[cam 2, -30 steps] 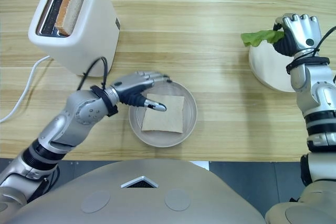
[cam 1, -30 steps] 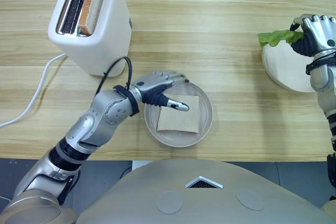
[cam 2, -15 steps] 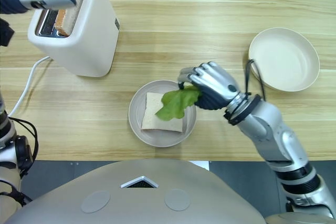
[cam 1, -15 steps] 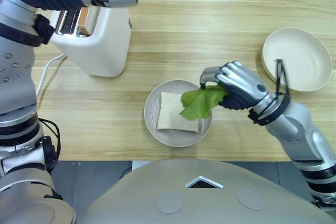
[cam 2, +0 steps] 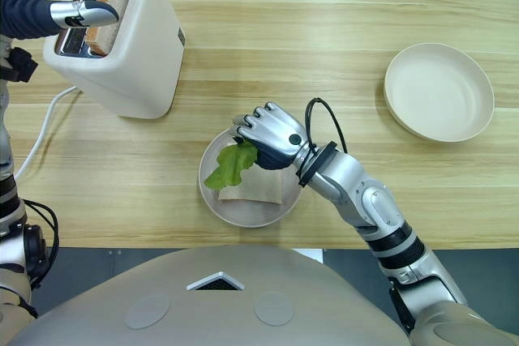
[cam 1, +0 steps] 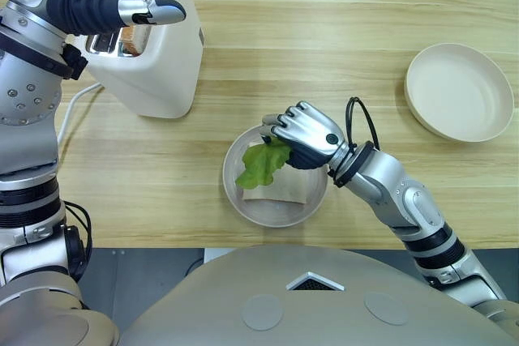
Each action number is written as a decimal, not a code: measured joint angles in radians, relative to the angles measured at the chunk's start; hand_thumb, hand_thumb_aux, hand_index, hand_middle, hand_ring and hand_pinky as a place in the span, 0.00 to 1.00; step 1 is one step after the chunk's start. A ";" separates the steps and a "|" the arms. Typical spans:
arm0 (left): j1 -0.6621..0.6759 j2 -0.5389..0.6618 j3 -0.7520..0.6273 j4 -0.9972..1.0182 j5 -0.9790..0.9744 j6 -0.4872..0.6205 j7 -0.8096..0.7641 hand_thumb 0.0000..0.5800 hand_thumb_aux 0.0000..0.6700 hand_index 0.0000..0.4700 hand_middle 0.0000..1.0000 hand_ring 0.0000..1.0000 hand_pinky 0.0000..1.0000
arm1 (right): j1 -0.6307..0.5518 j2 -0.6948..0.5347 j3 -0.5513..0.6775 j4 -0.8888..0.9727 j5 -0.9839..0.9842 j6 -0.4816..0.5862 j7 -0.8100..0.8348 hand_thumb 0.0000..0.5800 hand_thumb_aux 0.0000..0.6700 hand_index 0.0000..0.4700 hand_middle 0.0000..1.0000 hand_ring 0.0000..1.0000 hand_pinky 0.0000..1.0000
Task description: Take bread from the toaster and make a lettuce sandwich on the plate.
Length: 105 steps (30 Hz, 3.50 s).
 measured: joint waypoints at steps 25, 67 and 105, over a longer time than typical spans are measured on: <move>-0.084 -0.028 -0.069 0.082 0.035 -0.005 0.003 0.00 0.00 0.00 0.00 0.00 0.00 | 0.102 -0.244 -0.389 -0.184 0.054 -0.075 -0.045 0.00 0.00 0.00 0.00 0.00 0.00; 0.097 0.050 -0.123 0.263 0.370 0.214 0.052 0.15 0.08 0.08 0.00 0.00 0.00 | 0.399 -0.028 -0.625 -0.165 0.078 0.035 -0.180 0.00 0.00 0.00 0.00 0.00 0.00; -0.147 -0.078 0.045 0.213 -0.150 0.205 0.074 1.00 1.00 1.00 1.00 1.00 1.00 | 0.384 -0.020 -0.582 0.047 -0.006 0.101 -0.327 0.00 0.00 0.00 0.00 0.00 0.00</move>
